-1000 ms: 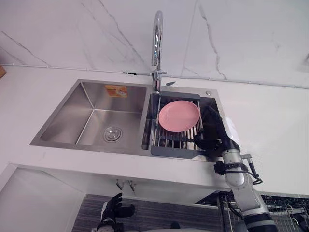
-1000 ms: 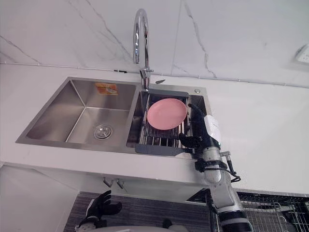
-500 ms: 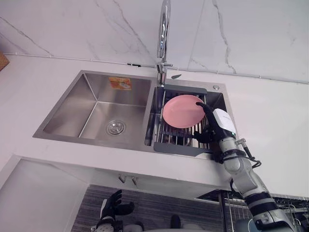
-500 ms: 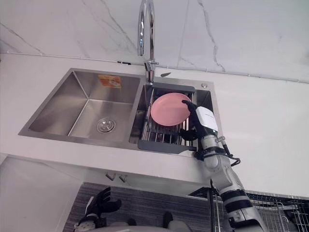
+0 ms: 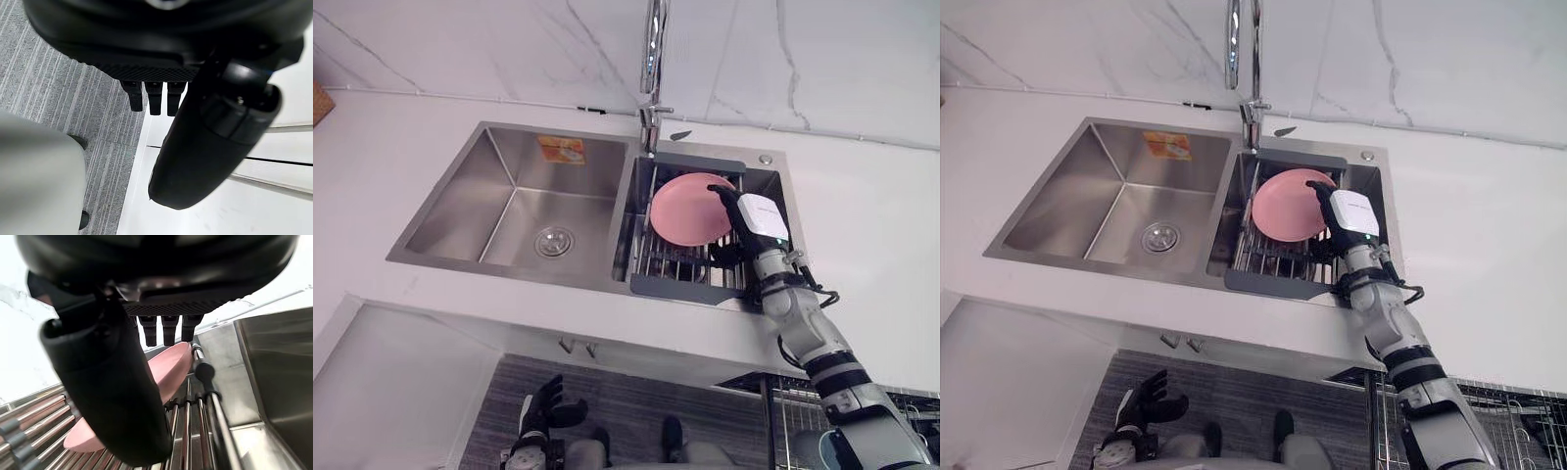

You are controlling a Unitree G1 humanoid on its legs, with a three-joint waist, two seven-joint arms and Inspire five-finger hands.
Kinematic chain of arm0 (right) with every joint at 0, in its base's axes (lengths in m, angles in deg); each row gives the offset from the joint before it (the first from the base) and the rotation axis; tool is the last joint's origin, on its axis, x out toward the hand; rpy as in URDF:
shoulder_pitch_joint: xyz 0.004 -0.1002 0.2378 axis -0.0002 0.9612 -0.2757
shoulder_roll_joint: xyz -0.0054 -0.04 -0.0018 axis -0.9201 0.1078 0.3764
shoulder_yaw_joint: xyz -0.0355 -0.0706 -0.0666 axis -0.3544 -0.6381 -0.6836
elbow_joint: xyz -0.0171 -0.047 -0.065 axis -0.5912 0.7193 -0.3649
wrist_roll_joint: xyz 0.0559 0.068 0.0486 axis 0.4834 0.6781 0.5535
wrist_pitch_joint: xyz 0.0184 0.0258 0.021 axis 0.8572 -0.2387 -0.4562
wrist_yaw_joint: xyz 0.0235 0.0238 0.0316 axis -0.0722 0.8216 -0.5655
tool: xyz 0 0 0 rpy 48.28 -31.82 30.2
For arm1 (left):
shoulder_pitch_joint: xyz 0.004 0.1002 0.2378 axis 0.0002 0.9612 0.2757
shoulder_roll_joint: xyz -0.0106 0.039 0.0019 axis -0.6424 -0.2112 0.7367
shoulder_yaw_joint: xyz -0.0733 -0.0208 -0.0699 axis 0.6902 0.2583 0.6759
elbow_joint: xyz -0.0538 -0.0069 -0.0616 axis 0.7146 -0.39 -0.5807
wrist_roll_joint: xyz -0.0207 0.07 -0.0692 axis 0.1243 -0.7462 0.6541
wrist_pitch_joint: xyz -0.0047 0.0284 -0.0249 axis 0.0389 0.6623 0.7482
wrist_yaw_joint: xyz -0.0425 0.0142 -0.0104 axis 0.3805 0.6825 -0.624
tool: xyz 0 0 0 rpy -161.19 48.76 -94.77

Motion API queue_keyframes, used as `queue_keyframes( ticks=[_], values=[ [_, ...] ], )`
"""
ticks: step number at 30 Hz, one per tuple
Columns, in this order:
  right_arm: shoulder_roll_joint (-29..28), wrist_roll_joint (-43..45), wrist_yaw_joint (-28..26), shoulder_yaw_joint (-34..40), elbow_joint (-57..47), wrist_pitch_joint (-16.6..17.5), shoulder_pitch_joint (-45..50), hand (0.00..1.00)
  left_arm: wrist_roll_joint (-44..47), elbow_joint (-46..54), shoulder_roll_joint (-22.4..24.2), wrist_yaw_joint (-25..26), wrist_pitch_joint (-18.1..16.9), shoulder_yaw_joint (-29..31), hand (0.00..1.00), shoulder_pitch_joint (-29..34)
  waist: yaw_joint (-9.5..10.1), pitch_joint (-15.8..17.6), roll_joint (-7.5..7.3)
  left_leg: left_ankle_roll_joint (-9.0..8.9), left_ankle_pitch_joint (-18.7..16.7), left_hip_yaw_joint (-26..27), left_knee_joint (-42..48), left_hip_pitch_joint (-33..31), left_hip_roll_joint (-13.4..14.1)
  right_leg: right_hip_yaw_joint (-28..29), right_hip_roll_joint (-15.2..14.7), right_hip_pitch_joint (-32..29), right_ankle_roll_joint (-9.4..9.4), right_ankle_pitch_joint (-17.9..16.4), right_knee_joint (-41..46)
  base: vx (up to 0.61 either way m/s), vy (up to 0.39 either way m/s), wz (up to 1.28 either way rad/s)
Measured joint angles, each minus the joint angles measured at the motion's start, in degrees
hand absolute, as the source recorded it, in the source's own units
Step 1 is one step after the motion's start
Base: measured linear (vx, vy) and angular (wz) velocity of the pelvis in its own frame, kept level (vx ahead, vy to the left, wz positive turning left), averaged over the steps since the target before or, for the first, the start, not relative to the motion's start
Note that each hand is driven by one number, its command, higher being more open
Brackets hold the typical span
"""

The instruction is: Walk over to the sink, pick up the cup, carry it to the dishwasher, place the cup inside the dishwasher, then close the dishwasher door

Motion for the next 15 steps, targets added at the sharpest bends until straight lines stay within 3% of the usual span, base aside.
queue_keyframes(
  ticks=[4, 5, 15],
  values=[
    [1.1, -2.3, 0.2, -1.1, 2.1, -0.7, -3.2, 0.90, 0.1, 0.0, 0.0, 0.1, 0.0, -0.7, 0.90, -1.0, 0.68, 1.2, 0.07, -0.03, 0.0, -0.6, 0.9, -1.2, -0.1, -0.5, 0.0, -0.7, -0.03, 0.0, 0.4, -0.03, -0.012, 0.08],
    [1.1, -2.3, 0.3, -1.5, 2.5, -0.7, -3.9, 0.30, 0.2, 0.0, 0.0, 0.1, 0.0, -1.0, 0.90, -1.3, 0.74, 1.7, 0.02, -0.06, 0.0, -0.8, 1.4, -1.7, -0.1, -0.7, -0.1, -1.2, -0.03, 0.0, 0.6, -0.03, -0.011, 0.05],
    [2.4, -2.7, 2.2, -2.5, 3.6, -0.9, -7.8, 0.30, 1.7, -0.2, -0.2, 1.2, -0.3, -1.7, 0.90, -2.7, 0.73, 4.5, 0.33, -0.03, -0.2, -1.5, 2.9, -3.8, -0.1, -1.3, 0.0, -2.2, -0.30, 0.2, 1.2, -0.05, -0.008, 0.03]
  ],
)
